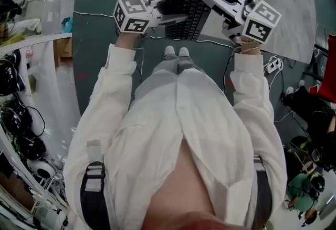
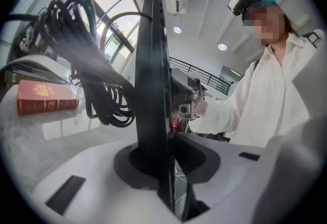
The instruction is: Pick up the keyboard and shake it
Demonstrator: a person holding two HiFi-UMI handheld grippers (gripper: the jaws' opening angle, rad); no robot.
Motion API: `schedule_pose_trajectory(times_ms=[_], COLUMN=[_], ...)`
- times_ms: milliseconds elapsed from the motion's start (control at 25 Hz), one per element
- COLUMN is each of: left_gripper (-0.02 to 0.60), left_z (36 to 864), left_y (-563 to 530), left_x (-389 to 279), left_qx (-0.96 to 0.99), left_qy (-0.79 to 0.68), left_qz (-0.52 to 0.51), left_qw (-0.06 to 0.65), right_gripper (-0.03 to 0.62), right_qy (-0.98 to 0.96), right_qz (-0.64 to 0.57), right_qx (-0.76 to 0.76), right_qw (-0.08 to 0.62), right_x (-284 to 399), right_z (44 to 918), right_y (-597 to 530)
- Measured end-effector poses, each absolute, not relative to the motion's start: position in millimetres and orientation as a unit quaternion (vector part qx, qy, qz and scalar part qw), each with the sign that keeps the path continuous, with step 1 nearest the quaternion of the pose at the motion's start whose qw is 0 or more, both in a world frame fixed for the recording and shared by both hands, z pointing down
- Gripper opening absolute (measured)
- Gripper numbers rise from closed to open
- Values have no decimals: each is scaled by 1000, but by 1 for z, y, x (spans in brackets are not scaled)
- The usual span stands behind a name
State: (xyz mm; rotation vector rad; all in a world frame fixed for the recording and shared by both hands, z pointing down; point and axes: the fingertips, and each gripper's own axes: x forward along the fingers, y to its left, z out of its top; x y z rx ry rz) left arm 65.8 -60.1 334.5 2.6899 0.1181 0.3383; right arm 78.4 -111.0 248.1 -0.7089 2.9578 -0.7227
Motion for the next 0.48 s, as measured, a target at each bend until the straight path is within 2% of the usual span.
schedule_pose_trajectory(times_ms=[480], left_gripper=[110], left_z=[385], left_y=[-63], left_x=[62], left_qx=[948], left_qy=[26], left_qz=[139], left_qw=[287], right_gripper=[86], right_qy=[920], right_qz=[-309], right_qx=[-240], right_qw=[14], right_x=[79], right_z=[308], right_y=[-123])
